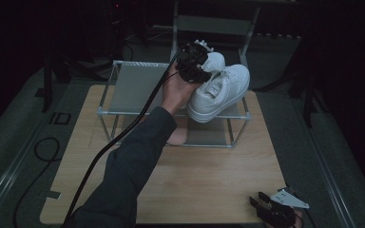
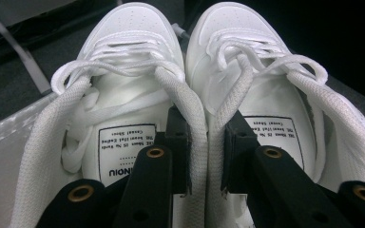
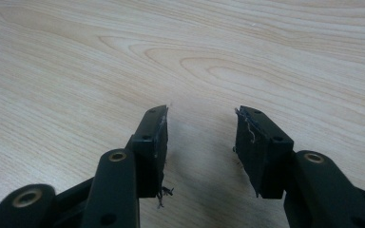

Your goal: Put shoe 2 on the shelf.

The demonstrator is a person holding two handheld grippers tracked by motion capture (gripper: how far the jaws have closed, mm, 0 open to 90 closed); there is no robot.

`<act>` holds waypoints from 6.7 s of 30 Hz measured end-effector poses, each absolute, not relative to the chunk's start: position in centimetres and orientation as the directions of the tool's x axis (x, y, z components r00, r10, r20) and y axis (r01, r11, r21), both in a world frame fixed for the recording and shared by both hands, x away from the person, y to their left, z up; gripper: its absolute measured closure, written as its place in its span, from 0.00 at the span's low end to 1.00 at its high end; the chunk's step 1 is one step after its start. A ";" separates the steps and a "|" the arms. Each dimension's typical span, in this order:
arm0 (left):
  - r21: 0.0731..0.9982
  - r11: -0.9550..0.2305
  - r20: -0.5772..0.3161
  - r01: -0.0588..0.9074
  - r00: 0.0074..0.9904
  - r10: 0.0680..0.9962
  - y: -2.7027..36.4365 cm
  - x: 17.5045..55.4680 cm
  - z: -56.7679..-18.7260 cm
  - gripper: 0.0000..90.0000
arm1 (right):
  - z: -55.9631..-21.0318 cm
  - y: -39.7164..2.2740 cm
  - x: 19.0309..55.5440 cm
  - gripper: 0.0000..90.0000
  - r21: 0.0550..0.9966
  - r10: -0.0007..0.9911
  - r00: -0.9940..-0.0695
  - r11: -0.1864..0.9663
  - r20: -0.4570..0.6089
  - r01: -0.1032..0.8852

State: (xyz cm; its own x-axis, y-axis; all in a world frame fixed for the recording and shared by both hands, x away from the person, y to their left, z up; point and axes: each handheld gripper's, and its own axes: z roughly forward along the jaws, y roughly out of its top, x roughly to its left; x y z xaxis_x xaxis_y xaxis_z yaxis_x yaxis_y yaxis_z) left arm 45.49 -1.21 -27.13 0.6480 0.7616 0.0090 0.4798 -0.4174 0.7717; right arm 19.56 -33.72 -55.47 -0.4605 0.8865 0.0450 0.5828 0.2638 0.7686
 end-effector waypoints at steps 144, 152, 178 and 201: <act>0.758 -0.136 -0.006 0.638 0.216 0.976 4.3 48.1 -29.9 0.84 | -55.3 -33.9 19.2 0.60 0.777 0.892 -0.450 0.247 0.052 0.580; 0.755 -0.118 -0.013 0.645 0.195 0.981 4.5 48.2 -29.9 0.84 | -55.3 -33.9 19.2 0.60 0.777 0.891 -0.450 0.246 0.053 0.580; 0.766 -0.069 -0.006 0.640 0.114 0.994 4.4 48.1 -30.1 0.83 | -55.3 -33.9 19.2 0.60 0.777 0.891 -0.451 0.246 0.054 0.579; 0.753 -0.042 -0.023 0.656 0.090 0.996 4.3 48.2 -30.1 0.81 | -55.3 -33.9 19.2 0.60 0.777 0.890 -0.453 0.248 0.053 0.579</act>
State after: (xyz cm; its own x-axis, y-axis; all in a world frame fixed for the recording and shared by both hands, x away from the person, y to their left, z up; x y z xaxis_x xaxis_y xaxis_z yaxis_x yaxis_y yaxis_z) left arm 48.24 4.28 -30.12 0.0902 0.9957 -0.0226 0.6562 -0.0423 0.7534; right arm 19.19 -33.87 -55.32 -0.4527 0.8901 0.0529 0.5791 0.2484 0.7765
